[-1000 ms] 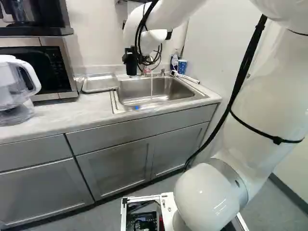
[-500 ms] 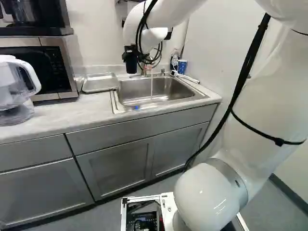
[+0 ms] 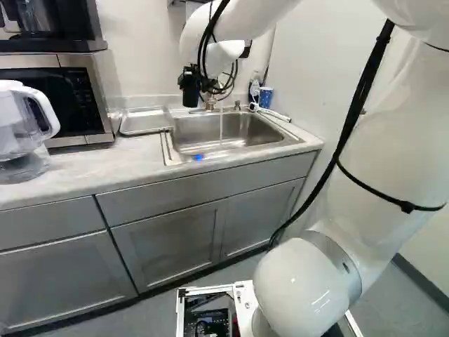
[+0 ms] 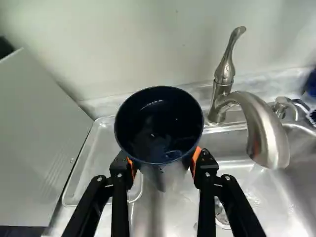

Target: Rinse the cup and place it in the tray

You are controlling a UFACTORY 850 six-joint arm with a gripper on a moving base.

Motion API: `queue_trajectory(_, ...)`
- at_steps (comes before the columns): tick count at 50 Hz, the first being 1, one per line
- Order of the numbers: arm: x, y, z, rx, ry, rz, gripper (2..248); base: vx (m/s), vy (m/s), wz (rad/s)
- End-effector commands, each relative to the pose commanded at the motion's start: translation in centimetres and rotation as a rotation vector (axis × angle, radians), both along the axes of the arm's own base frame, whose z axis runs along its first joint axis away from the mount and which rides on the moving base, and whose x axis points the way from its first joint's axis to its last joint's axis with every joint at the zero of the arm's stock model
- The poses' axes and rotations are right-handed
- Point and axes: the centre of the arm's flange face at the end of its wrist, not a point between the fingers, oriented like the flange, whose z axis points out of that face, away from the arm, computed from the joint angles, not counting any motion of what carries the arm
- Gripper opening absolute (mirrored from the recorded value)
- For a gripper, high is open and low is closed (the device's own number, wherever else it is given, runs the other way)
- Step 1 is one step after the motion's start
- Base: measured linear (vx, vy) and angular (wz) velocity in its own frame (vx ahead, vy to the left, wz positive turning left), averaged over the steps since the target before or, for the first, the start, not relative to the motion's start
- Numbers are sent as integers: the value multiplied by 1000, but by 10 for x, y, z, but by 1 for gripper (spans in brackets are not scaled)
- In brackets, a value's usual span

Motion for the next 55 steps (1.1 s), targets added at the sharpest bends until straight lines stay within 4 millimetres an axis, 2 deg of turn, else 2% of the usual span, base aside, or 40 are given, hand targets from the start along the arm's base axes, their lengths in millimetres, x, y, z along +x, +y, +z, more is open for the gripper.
queue_trajectory(55,0,0,0,477,170,-278,123,0,0,0)
